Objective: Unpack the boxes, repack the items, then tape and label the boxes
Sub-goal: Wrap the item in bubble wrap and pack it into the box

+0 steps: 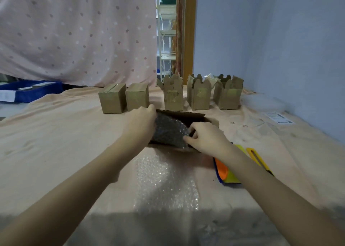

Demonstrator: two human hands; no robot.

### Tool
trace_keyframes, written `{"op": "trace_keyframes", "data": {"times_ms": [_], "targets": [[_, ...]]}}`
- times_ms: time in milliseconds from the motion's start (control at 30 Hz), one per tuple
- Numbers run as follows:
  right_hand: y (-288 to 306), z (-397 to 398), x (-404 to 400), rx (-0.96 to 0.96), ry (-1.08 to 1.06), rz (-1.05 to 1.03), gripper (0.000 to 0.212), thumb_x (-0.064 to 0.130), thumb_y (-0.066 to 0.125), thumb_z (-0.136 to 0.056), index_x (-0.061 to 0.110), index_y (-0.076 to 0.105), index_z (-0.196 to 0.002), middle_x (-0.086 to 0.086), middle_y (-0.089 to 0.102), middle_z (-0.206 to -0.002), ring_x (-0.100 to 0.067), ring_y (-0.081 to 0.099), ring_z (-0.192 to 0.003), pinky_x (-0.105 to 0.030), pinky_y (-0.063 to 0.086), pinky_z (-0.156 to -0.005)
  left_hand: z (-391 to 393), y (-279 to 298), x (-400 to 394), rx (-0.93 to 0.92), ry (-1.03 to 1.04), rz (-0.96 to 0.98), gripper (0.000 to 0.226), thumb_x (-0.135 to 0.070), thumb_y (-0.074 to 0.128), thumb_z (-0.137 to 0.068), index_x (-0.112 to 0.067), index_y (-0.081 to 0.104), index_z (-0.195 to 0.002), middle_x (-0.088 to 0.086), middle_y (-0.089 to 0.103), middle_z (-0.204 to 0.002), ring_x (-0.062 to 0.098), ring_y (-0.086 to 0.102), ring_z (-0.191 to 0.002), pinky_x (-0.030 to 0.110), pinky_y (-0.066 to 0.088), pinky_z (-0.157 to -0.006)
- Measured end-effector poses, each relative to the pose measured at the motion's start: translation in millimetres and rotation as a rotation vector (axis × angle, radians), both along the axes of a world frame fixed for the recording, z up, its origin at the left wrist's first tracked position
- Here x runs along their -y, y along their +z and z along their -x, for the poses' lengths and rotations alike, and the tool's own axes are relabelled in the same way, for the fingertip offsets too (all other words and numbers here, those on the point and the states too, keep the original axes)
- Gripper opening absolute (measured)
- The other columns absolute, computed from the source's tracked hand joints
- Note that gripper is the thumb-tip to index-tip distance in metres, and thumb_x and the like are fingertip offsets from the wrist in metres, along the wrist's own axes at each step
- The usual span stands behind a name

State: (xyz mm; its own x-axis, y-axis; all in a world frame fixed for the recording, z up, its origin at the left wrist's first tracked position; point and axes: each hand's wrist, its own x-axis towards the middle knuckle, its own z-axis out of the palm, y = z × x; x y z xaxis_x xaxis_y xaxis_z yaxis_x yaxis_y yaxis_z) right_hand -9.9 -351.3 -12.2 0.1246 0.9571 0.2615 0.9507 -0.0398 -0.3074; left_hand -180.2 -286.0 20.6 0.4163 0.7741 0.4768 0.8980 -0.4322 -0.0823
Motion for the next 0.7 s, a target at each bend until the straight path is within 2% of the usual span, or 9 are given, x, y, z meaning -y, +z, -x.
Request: {"op": "trace_keyframes", "data": {"times_ms": [133, 200, 267, 333, 400, 433, 500, 567, 700], "targets": [[-9, 1, -1, 0.066, -0.105, -0.063, 0.023, 0.028, 0.047, -0.098, 0.011, 0.063, -0.1, -0.009, 0.067, -0.093, -0.031, 0.062, -0.091, -0.035, 0.047, -0.068, -10, -9, 12, -0.112, 0.018, -0.017, 0.016, -0.005, 0.052, -0.093, -0.013, 0.038, -0.091, 0.008, 0.063, -0.1, 0.026, 0.062, -0.088, 0.028, 0.033, -0.053], [-11, -1, -2, 0.089, -0.144, -0.096, 0.023, 0.022, 0.042, -0.1, 0.009, 0.061, -0.102, -0.011, 0.066, -0.096, -0.035, 0.06, -0.093, -0.033, 0.041, -0.066, -12, -14, 17, -0.197, 0.04, -0.072, 0.022, 0.001, 0.052, -0.09, -0.013, 0.035, -0.088, 0.005, 0.061, -0.096, 0.021, 0.062, -0.087, 0.023, 0.025, -0.045], [-10, -1, -4, 0.118, -0.177, -0.104, 0.021, 0.017, 0.04, -0.1, 0.006, 0.058, -0.104, -0.014, 0.065, -0.101, -0.037, 0.059, -0.097, -0.033, 0.038, -0.066, -16, -18, 19, -0.246, 0.029, -0.088, 0.025, 0.005, 0.052, -0.087, -0.012, 0.033, -0.086, 0.004, 0.054, -0.089, 0.02, 0.06, -0.085, 0.023, 0.017, -0.042], [-6, -1, -7, 0.143, -0.202, -0.076, 0.02, 0.011, 0.04, -0.099, 0.003, 0.056, -0.108, -0.015, 0.064, -0.105, -0.036, 0.059, -0.099, -0.033, 0.037, -0.067, -21, -24, 16, -0.217, -0.006, -0.039, 0.023, 0.006, 0.052, -0.086, -0.012, 0.036, -0.088, 0.005, 0.053, -0.089, 0.021, 0.059, -0.085, 0.022, 0.017, -0.043], [-2, -1, -12, 0.163, -0.212, -0.041, 0.021, 0.007, 0.041, -0.097, 0.002, 0.054, -0.113, -0.015, 0.064, -0.108, -0.034, 0.06, -0.101, -0.032, 0.037, -0.068, -26, -27, 11, -0.135, -0.046, 0.022, 0.018, 0.003, 0.054, -0.088, -0.009, 0.044, -0.097, 0.007, 0.058, -0.096, 0.022, 0.061, -0.087, 0.02, 0.026, -0.045], [0, -1, -14, 0.177, -0.212, -0.029, 0.022, 0.005, 0.042, -0.096, 0.002, 0.053, -0.115, -0.015, 0.065, -0.108, -0.034, 0.061, -0.101, -0.032, 0.036, -0.068, -28, -28, 7, -0.086, -0.058, 0.065, 0.02, 0.002, 0.055, -0.089, -0.007, 0.047, -0.104, 0.009, 0.06, -0.102, 0.024, 0.061, -0.09, 0.021, 0.035, -0.049], [3, -3, -18, 0.202, -0.217, -0.015, 0.024, 0.003, 0.045, -0.094, 0.001, 0.052, -0.116, -0.015, 0.065, -0.109, -0.034, 0.061, -0.102, -0.032, 0.036, -0.068, -33, -25, 0, 0.031, -0.054, 0.238, 0.024, 0.0, 0.052, -0.091, -0.001, 0.047, -0.115, 0.015, 0.06, -0.111, 0.031, 0.06, -0.099, 0.031, 0.048, -0.07], [4, -6, -21, 0.204, -0.231, -0.012, 0.022, 0.003, 0.045, -0.095, 0.0, 0.053, -0.115, -0.016, 0.064, -0.109, -0.034, 0.06, -0.101, -0.032, 0.036, -0.066, -38, -20, -8, 0.126, -0.042, 0.411, 0.024, 0.0, 0.047, -0.093, 0.001, 0.048, -0.117, 0.018, 0.059, -0.115, 0.035, 0.057, -0.106, 0.037, 0.048, -0.081], [5, -7, -26, 0.177, -0.25, -0.02, 0.021, 0.002, 0.046, -0.094, -0.001, 0.056, -0.112, -0.017, 0.064, -0.108, -0.035, 0.06, -0.101, -0.031, 0.037, -0.065, -55, -17, -19, 0.114, 0.018, 0.472, 0.027, -0.004, 0.043, -0.095, 0.002, 0.052, -0.12, 0.017, 0.059, -0.119, 0.034, 0.055, -0.112, 0.038, 0.043, -0.093]]}}
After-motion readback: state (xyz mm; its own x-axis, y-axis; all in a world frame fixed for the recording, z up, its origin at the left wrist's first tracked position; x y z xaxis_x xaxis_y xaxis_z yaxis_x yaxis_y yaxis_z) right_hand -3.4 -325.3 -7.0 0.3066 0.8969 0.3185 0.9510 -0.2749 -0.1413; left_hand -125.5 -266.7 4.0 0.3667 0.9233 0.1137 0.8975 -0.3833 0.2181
